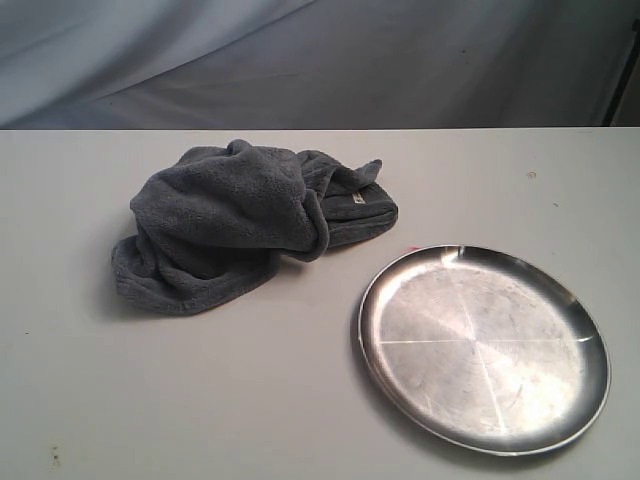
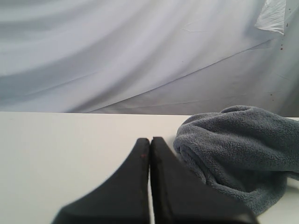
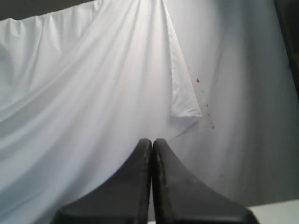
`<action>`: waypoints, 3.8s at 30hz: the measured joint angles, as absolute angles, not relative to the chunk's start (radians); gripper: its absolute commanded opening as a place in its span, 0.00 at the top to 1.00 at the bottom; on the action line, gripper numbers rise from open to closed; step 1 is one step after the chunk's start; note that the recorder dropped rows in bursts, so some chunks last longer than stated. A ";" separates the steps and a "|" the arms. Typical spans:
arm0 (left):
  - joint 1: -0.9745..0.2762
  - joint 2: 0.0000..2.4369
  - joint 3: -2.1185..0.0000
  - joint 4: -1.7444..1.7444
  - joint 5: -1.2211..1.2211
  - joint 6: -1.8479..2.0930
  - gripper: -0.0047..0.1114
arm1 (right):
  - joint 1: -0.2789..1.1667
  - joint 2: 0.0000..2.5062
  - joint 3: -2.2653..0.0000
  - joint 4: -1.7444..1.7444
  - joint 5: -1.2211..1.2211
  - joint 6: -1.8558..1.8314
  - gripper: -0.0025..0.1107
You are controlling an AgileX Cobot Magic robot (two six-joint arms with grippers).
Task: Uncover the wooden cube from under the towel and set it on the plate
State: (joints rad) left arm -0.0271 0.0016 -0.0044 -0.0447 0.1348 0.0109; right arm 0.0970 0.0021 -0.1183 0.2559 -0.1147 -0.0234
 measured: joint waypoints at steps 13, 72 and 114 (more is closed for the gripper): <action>-0.027 0.002 -0.004 -0.045 0.135 0.011 0.95 | 0.099 0.000 -0.262 0.047 -0.144 -0.066 0.98; -0.027 0.002 -0.004 -0.045 0.135 0.011 0.95 | 0.471 1.898 -1.395 0.456 0.979 -0.432 0.98; -0.027 0.002 -0.004 -0.045 0.135 0.011 0.95 | 0.401 2.302 -2.123 0.165 0.886 -0.207 0.98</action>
